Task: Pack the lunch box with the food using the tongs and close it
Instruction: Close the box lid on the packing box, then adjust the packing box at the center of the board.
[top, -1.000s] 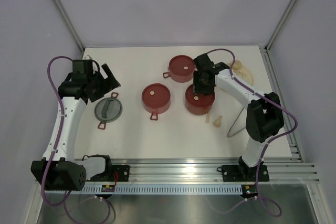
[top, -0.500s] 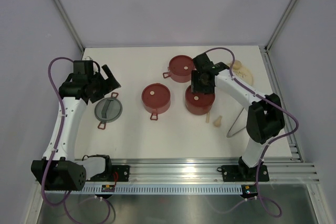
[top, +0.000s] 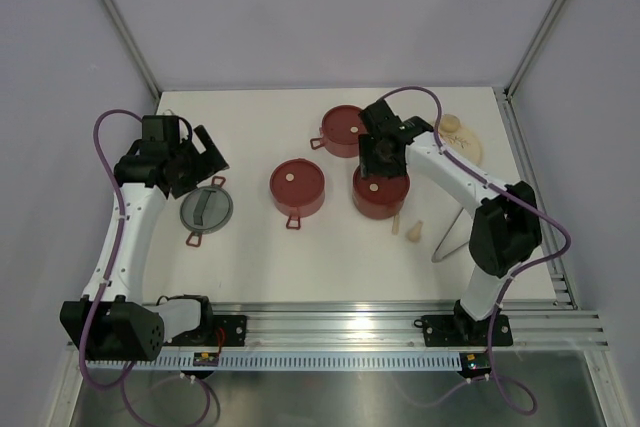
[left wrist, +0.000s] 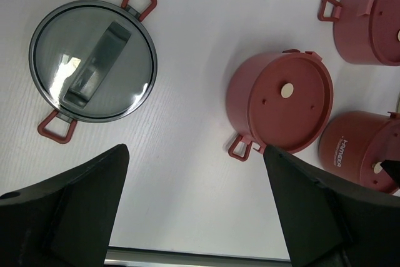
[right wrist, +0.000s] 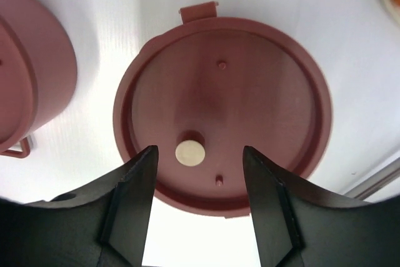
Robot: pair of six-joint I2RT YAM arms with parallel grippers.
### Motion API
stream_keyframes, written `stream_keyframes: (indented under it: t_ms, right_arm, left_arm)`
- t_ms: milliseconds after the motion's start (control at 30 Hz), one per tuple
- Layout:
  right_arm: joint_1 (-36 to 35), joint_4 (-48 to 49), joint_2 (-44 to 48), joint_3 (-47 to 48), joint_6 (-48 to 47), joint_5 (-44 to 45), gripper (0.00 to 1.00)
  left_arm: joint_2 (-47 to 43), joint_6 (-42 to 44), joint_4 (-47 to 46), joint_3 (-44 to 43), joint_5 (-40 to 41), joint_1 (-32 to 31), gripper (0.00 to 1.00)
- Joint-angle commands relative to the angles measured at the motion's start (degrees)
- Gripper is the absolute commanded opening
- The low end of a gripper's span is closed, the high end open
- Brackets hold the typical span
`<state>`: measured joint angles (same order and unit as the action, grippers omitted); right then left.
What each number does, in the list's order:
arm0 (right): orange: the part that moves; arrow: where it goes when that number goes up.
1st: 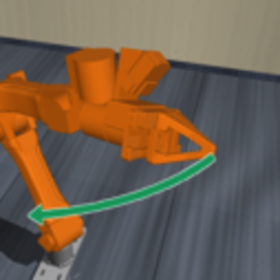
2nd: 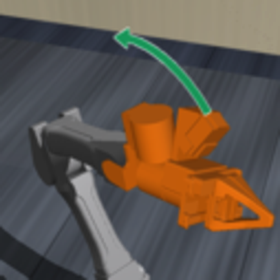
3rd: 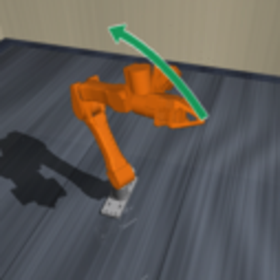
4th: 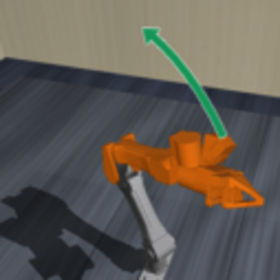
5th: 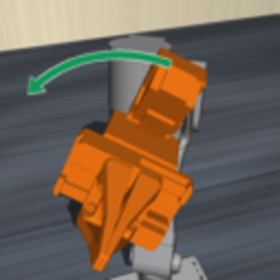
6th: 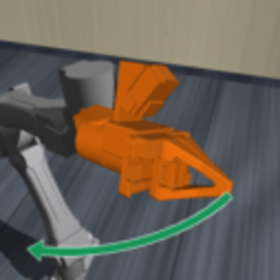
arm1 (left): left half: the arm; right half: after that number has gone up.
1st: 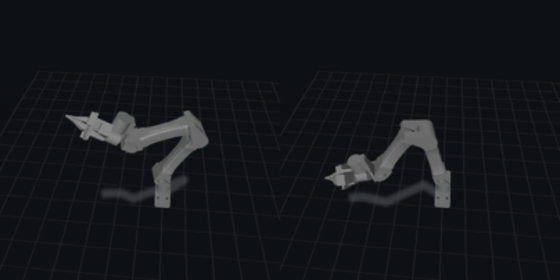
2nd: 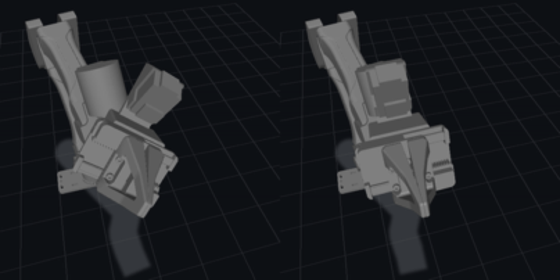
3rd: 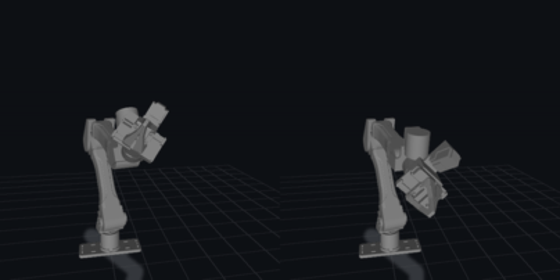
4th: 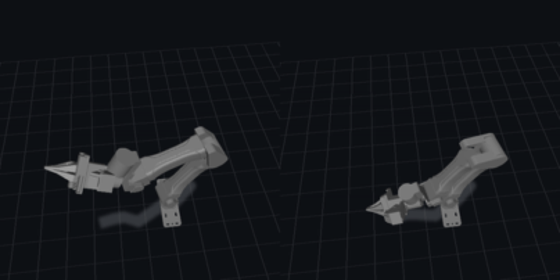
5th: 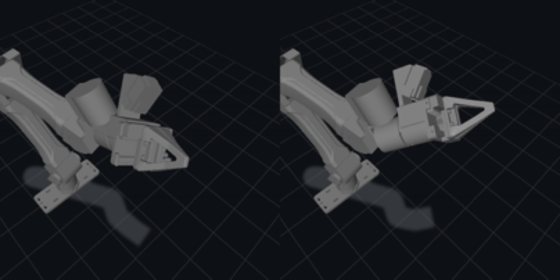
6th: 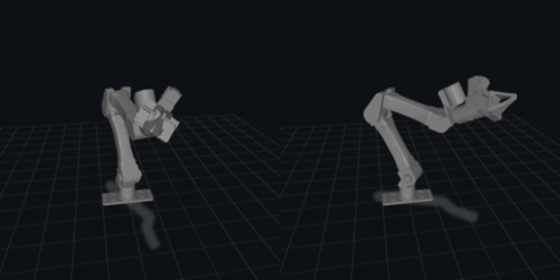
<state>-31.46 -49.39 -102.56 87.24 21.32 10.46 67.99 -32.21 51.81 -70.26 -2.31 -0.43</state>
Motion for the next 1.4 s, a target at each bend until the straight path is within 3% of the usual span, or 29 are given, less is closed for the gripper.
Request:
stream_keyframes:
  t_ms: [0,333,833,1167,1367]
  right_arm:
    - [-0.44,-1.51,6.05,3.47,-1.19,3.95,0.65]
    - [-0.09,3.69,-2.02,-5.68,1.35,-2.10,0.66]
    - [-1.40,-2.38,4.57,12.67,-0.49,-2.10,0.69]
    - [-9.84,-7.56,-10.71,26.56,-2.25,-4.67,0.73]
    - [-10.90,-6.43,-16.00,25.53,-0.50,-7.04,0.77]
  left_arm:
    - [0.30,0.13,-0.48,-1.46,1.43,-0.01,0.93]
    - [-0.40,2.59,2.33,-1.64,6.87,0.07,0.99]
    - [0.74,3.82,0.57,2.85,7.93,0.07,0.98]
    - [0.13,3.64,0.04,3.37,7.05,-0.01,0.98]
    - [-0.75,3.73,0.22,3.11,7.05,0.07,0.99]
